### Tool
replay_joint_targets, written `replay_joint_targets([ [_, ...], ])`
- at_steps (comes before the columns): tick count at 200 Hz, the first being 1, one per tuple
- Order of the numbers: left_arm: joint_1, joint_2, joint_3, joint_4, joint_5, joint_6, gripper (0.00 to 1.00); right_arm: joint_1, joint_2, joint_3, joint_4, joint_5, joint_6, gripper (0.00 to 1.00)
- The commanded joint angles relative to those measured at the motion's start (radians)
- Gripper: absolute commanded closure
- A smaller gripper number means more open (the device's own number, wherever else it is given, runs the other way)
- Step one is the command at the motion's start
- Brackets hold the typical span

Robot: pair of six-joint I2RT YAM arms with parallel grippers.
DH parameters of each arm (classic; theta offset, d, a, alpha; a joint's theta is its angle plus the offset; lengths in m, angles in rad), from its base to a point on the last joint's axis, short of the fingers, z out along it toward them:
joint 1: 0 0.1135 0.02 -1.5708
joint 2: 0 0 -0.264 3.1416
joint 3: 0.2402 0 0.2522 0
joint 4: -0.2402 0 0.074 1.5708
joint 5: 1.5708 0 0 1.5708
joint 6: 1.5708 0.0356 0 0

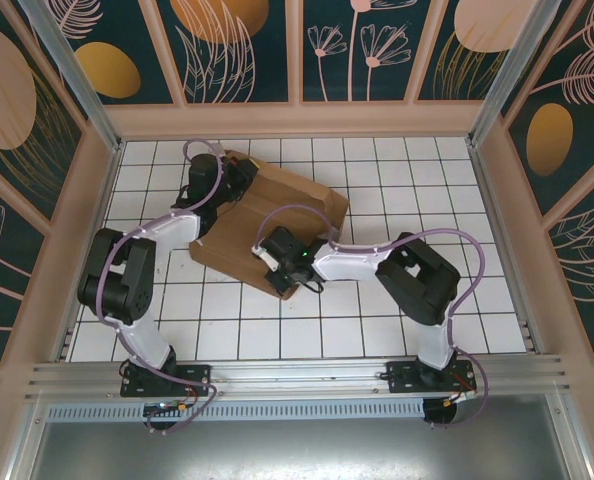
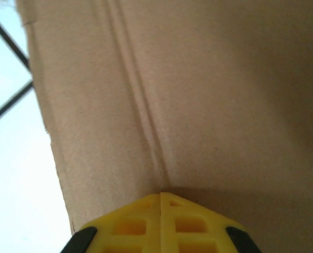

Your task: Fold the paper box

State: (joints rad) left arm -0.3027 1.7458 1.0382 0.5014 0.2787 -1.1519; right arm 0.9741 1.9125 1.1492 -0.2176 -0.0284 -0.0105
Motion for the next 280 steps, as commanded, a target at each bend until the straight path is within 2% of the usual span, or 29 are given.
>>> replay_joint_targets([
  [1, 0.006, -0.057, -0.027, -0.058, -0.101, 0.050, 1.00, -0.046, 0.001, -0.049, -0.137, 0.039, 0.043, 1.00],
  [65, 0.004, -0.100, -0.042, -0.153, -0.184, 0.058, 1.00, -0.150, 0.015, -0.037, -0.233, 0.038, 0.070, 1.00],
  [93, -0.007, -0.141, -0.060, -0.182, -0.257, 0.044, 1.00, -0.198, 0.006, -0.032, -0.258, 0.059, 0.073, 1.00],
  [158, -0.086, -0.143, -0.041, -0.303, -0.390, 0.009, 1.00, -0.251, 0.020, 0.019, -0.304, 0.099, 0.054, 0.97],
  [212, -0.098, -0.170, -0.060, -0.314, -0.450, -0.015, 1.00, -0.264, -0.122, 0.009, -0.232, 0.048, 0.036, 0.71],
  [229, -0.100, -0.165, -0.060, -0.315, -0.450, -0.029, 1.00, -0.272, -0.196, 0.006, -0.201, -0.006, 0.033, 0.63],
  [257, -0.100, -0.167, -0.060, -0.309, -0.460, -0.054, 1.00, -0.305, -0.306, 0.008, -0.165, -0.131, 0.055, 0.56],
  [280, -0.101, -0.160, -0.060, -0.308, -0.457, -0.075, 1.00, -0.342, -0.365, 0.018, -0.153, -0.198, 0.095, 0.54],
])
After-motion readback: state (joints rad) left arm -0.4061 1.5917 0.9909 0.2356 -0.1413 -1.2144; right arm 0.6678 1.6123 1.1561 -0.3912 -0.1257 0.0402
